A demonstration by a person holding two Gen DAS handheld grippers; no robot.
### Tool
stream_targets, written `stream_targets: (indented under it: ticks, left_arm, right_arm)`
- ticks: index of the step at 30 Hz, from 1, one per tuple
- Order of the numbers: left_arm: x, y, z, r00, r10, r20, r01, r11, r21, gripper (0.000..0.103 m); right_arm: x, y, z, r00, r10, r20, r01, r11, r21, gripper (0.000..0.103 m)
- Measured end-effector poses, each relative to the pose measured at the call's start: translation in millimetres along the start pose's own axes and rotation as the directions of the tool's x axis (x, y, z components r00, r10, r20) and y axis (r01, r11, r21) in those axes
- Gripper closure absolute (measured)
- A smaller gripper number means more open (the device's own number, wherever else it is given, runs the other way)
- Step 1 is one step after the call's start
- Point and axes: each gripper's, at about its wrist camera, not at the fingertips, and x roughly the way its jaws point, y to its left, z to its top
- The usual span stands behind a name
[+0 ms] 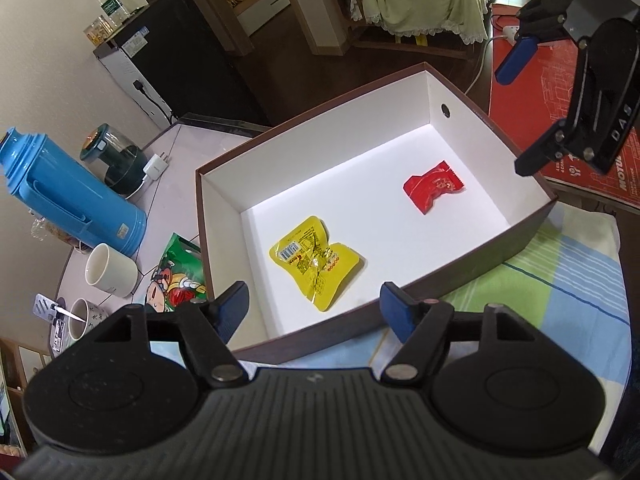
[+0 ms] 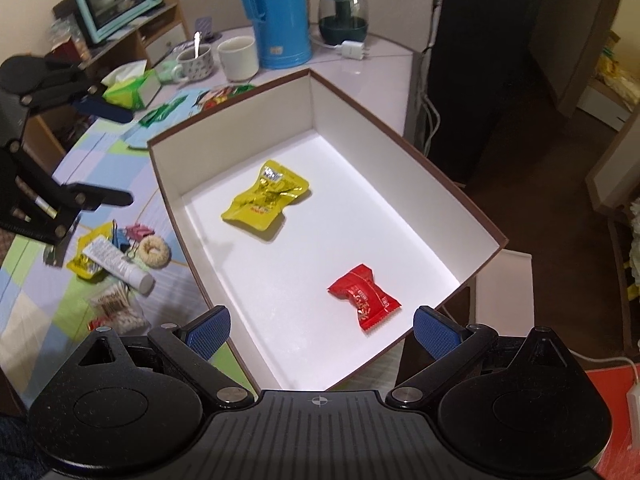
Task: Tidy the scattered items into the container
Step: 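Withdraw both tools from the box back toward the remaining items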
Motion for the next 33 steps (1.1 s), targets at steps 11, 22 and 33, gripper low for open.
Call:
stream_targets:
  ticks: [11, 22, 33]
  left_arm:
    - [-45.4, 24.3, -53.5, 0.996, 0.045, 0.08, -0.036, 0.994, -0.104, 0.025]
    - [-97.1, 62.8, -151.2, 0.99, 0.12, 0.078, -0.097, 0.963, -0.252, 0.024]
    - [-112.4, 52.2, -237.7, 0.994, 0.09, 0.055, -0.063, 0.925, -0.374, 0.024]
  right_arm:
    - [-34.7, 19.7, -13.1, 0.972, -0.015, 0.234, -0.01, 0.994, 0.106, 0.003]
    - [-57.3, 45.7, -21.5, 0.933, 0.086, 0.35, -0.134, 0.985, 0.113, 0.003]
    - [-27.8, 124.4, -25.9, 0.935, 0.242, 0.261, -0.212, 0.967, -0.139, 0.003]
